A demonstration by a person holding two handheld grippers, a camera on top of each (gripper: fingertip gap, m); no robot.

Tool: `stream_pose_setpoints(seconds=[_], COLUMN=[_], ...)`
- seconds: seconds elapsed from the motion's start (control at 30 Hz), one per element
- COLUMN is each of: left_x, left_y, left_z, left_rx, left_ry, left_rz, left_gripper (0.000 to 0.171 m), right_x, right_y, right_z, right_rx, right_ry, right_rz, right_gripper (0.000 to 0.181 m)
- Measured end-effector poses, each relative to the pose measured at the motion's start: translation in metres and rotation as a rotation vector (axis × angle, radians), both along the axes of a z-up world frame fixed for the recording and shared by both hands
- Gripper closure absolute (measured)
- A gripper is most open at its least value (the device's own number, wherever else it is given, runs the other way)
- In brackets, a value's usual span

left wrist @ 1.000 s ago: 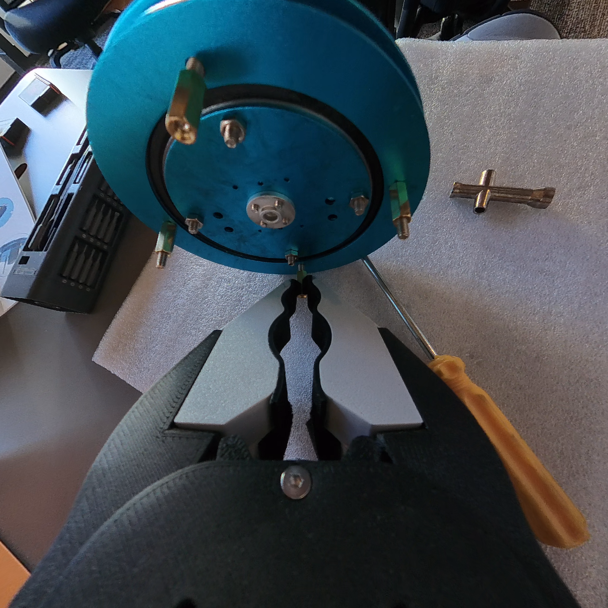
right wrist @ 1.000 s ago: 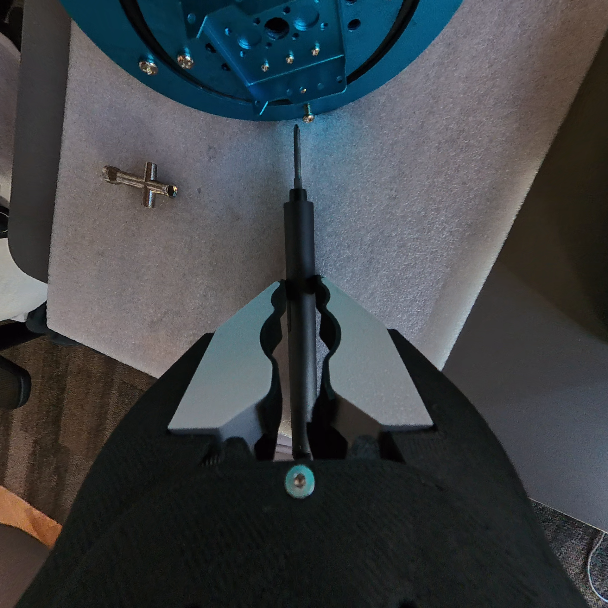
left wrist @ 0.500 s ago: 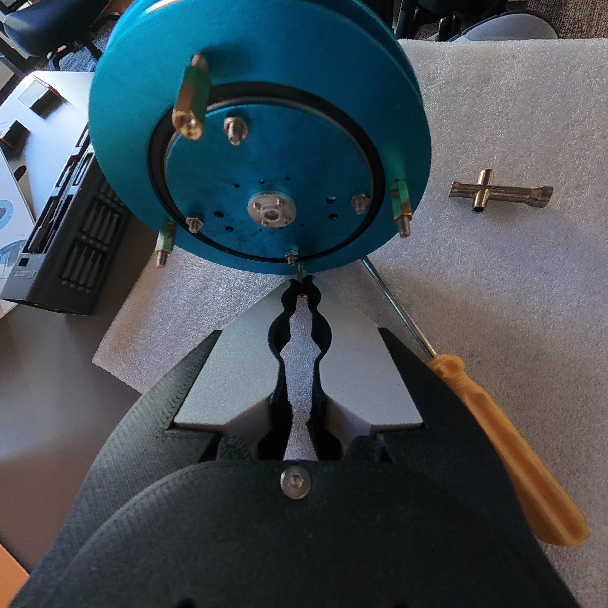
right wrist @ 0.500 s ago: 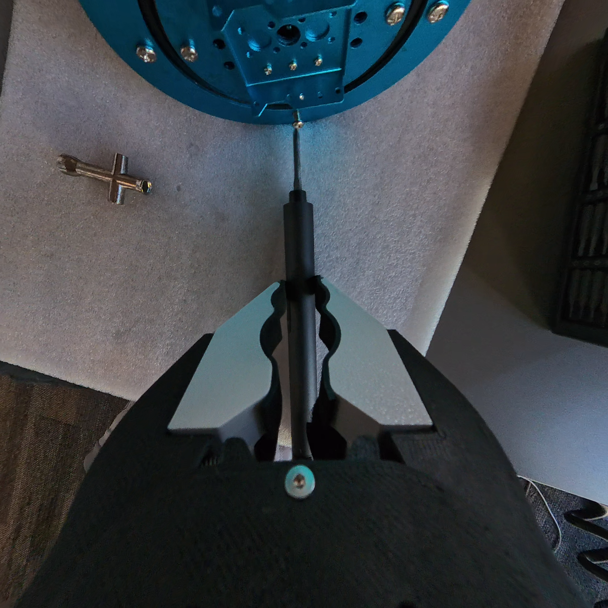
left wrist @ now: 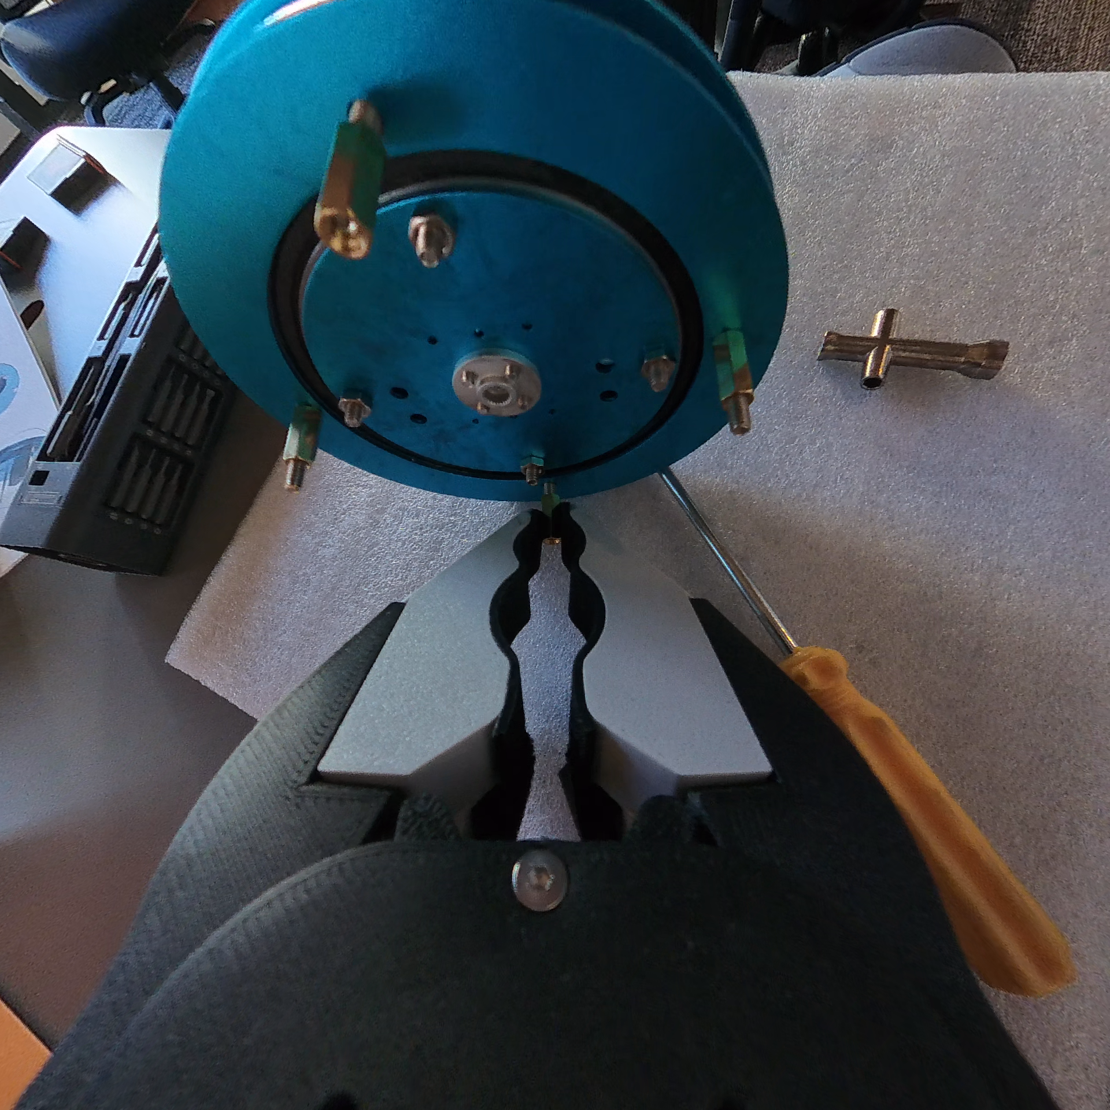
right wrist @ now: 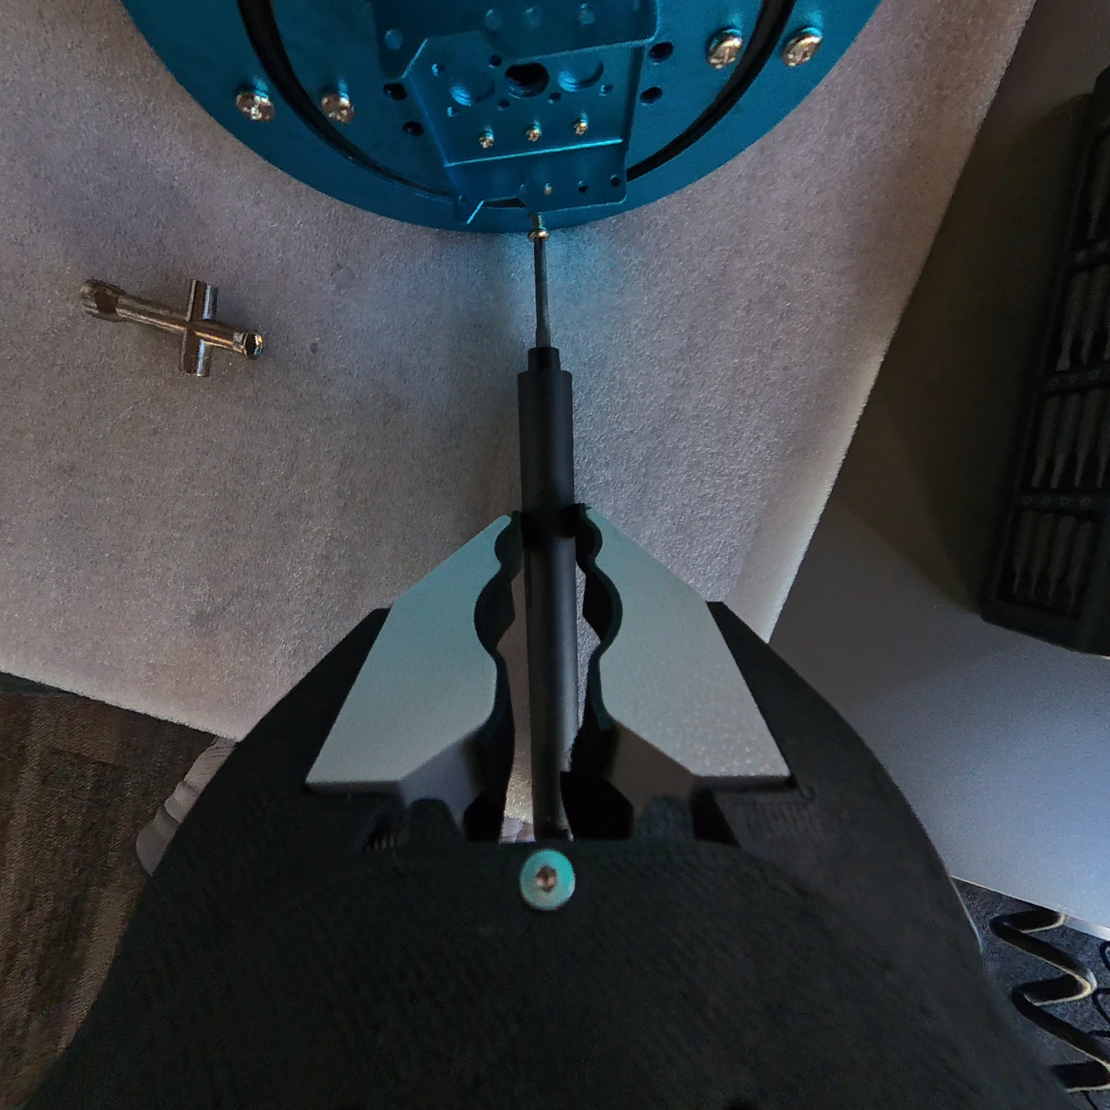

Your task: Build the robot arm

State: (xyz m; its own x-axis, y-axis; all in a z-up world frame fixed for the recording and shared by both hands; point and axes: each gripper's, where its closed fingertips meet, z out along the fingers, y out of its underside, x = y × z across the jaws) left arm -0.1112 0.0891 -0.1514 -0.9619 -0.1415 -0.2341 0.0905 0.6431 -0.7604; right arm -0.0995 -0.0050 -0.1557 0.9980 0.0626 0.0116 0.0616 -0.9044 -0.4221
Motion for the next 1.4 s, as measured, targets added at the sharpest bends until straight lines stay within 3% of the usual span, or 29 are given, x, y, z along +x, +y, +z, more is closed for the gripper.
stream_pose_setpoints(seconds=[0.2,0.63,1.4], left_x=[0.0001,0.0001,-0.0005], left_y=[-0.0001,-0.0002,-0.0003], left_z=[0.0002,0.0002,-0.0016], left_rx=[0.000,0.001,0.026], left_ry=[-0.003,-0.010,-0.038], left_rz=[0.000,0.000,-0.004], left_gripper=[0.167,0.167,0.167], right_x=[0.0014,-0.0025,-0.0036], right_y=[-0.0036,-0.0031,-0.0020], right_z=[0.0047,-0.0001,-0.0003], right_rx=[0.041,0.016,0.000], right_ry=[0.070,0.247,0.192], right_rz=[0.017,-0.003,0.017], right_gripper=[0.159,0.165,0.166])
